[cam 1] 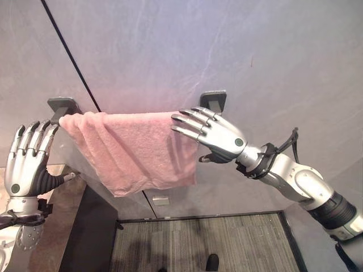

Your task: Put brush and paste in cup on sink, flatten towel.

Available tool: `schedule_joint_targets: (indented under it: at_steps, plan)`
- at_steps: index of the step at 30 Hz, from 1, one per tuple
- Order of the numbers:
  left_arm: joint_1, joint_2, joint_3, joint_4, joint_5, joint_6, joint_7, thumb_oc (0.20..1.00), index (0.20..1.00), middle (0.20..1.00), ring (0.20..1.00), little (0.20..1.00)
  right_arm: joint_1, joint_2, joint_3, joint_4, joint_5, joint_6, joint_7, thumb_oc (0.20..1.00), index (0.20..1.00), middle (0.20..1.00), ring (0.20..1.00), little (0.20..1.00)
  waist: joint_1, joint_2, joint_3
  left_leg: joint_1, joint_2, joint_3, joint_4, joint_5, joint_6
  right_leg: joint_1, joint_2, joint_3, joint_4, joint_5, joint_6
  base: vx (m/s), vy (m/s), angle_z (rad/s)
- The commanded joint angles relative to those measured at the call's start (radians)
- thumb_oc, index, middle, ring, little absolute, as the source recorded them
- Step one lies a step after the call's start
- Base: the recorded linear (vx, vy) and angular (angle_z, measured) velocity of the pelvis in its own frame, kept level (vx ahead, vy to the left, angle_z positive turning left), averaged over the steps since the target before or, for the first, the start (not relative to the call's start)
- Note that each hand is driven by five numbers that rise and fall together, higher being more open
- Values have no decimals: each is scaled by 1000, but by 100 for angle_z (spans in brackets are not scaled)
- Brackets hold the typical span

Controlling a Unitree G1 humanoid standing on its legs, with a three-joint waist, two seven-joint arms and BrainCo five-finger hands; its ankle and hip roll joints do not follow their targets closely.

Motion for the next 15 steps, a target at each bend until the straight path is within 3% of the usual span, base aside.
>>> schedule_joint_targets:
  at_steps: [1,15]
  plan:
    - [-49,74,86,-25,-1,20,49,1000,1000,1000,1000,1000,-39,2,51,54,-18,23,25,1000,1000,1000,1000,1000,6,-32,-9,-78,2,-45,0,61,-32,110,-128,-2,1,-56,137,0,0,0]
    - [-104,112,59,-47,-20,10,26,1000,1000,1000,1000,1000,-21,-3,30,66,-10,35,30,1000,1000,1000,1000,1000,-7,-24,3,-85,-3,-41,0,56,-30,99,-130,1,1,-56,138,0,0,0]
